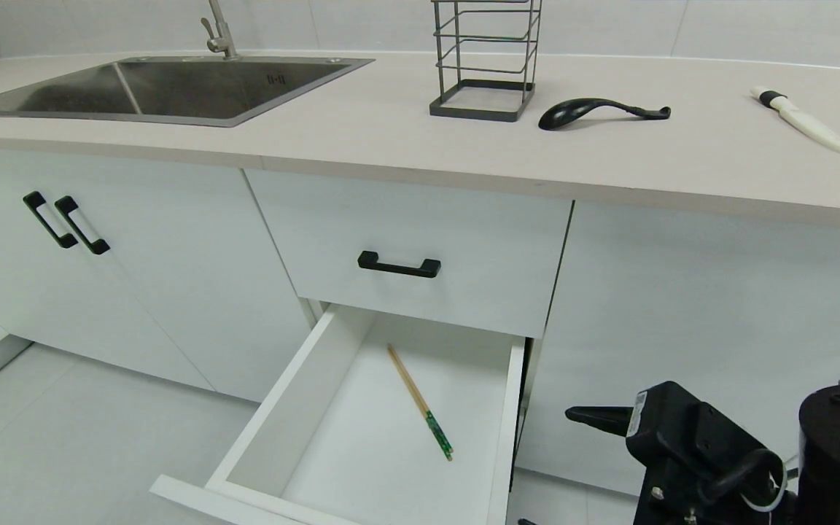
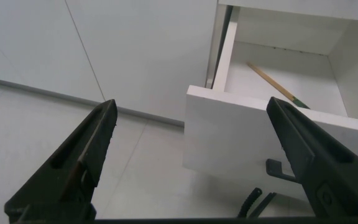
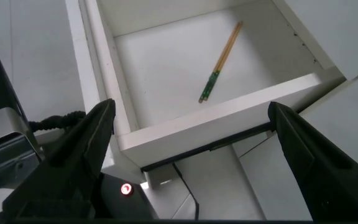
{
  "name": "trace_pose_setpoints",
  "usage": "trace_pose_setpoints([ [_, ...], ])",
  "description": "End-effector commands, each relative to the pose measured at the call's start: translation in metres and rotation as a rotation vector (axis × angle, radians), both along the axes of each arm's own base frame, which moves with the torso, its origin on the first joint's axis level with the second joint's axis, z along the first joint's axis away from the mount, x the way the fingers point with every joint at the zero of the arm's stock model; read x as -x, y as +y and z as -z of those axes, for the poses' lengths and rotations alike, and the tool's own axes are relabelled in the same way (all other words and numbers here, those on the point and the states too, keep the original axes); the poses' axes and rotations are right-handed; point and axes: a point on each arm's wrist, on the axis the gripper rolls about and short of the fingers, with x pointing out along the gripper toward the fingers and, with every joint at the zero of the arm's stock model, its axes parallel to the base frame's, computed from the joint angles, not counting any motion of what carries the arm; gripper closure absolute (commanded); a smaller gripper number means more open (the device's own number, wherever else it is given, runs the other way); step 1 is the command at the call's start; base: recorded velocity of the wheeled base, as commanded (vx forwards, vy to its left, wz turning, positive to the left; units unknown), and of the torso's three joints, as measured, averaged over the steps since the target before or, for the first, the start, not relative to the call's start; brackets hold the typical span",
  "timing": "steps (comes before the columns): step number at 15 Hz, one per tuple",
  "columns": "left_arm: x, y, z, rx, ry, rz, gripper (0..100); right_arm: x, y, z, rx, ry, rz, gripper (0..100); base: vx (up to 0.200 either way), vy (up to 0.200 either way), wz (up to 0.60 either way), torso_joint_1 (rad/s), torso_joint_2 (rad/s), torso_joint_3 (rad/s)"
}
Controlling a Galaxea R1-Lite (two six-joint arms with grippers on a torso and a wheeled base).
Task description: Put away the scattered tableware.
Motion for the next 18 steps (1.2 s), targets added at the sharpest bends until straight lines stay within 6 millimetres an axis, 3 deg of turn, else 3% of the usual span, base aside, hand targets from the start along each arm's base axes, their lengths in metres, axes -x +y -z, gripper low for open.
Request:
trace_pose_setpoints([
  [1, 0.0, 0.0, 0.0, 0.0, 0.0, -0.001, 0, -0.001, 0.001, -0.001, 0.008, -0.015, -0.002, 0, 0.0, 0.0, 0.0, 0.0, 0.0, 0.0],
  [6, 0.0, 0.0, 0.0, 0.0, 0.0, -0.001, 0, -0.004, 0.003, -0.001, 0.016, -0.01, -0.001, 0, 0.0, 0.0, 0.0, 0.0, 0.0, 0.0],
  [11, 0.0, 0.0, 0.0, 0.0, 0.0, -0.001, 0, -0.009, 0.011, -0.001, 0.019, -0.009, -0.001, 0, 0.0, 0.0, 0.0, 0.203, -0.11, -0.084],
  [18, 0.0, 0.0, 0.0, 0.0, 0.0, -0.001, 0, -0.019, 0.025, -0.001, 0.02, -0.005, -0.006, 0, 0.0, 0.0, 0.0, 0.209, -0.55, -0.202],
])
